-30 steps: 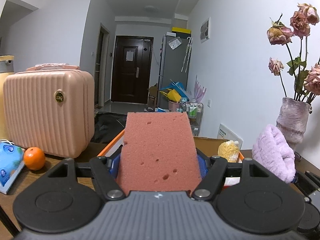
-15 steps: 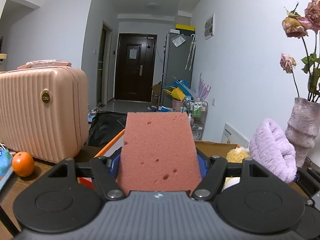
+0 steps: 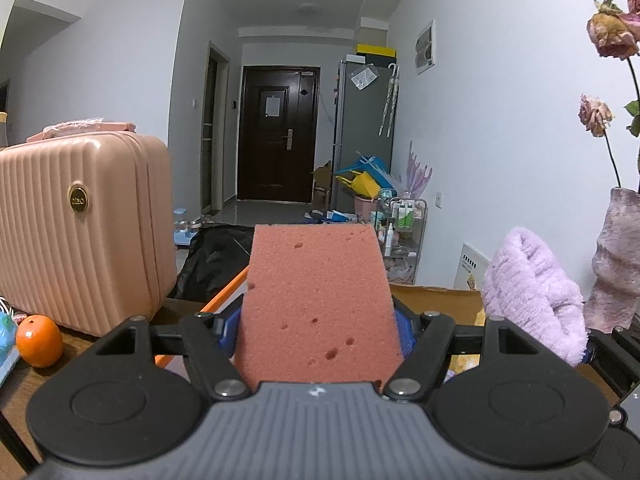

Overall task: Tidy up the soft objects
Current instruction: 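Lift and carry the sponge and lavender band in both tools toward the box, then open both tools to drop the sponge and lavender band into the box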

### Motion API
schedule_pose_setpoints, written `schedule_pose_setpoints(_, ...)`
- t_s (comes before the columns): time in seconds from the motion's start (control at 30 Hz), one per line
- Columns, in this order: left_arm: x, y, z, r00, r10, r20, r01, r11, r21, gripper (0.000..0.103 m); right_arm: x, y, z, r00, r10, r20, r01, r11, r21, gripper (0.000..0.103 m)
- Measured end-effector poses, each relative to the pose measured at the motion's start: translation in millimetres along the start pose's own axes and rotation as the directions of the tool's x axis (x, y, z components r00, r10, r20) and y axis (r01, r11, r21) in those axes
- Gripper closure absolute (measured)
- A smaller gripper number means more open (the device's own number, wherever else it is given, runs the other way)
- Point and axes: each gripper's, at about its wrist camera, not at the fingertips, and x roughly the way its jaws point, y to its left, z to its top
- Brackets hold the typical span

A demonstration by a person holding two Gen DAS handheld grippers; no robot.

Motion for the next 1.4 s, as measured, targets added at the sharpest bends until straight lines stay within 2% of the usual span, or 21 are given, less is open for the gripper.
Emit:
schedule_pose_setpoints(0.63, 42, -9, -4, 0.995, 0.068, -0.066, -0.068, 0.998, -0.001, 0.032, 34, -2, -3, 0.994, -0.016, -0.107, 0.015, 1.000, -0.014, 0.068)
schedule_pose_setpoints(0.93, 57, -16, -9, 0.990, 0.116, -0.074, -0.115, 0.993, 0.026, 0.032, 47, 3, -2, 0.985, -0.037, -0.167, 0.032, 0.999, -0.034, 0.068)
schedule_pose_setpoints(1.4, 76, -20, -16, 0.988, 0.137, -0.075, -0.133, 0.990, 0.056, 0.032, 56, 5, -1, 0.974, -0.054, -0.222, 0.046, 0.998, -0.038, 0.068)
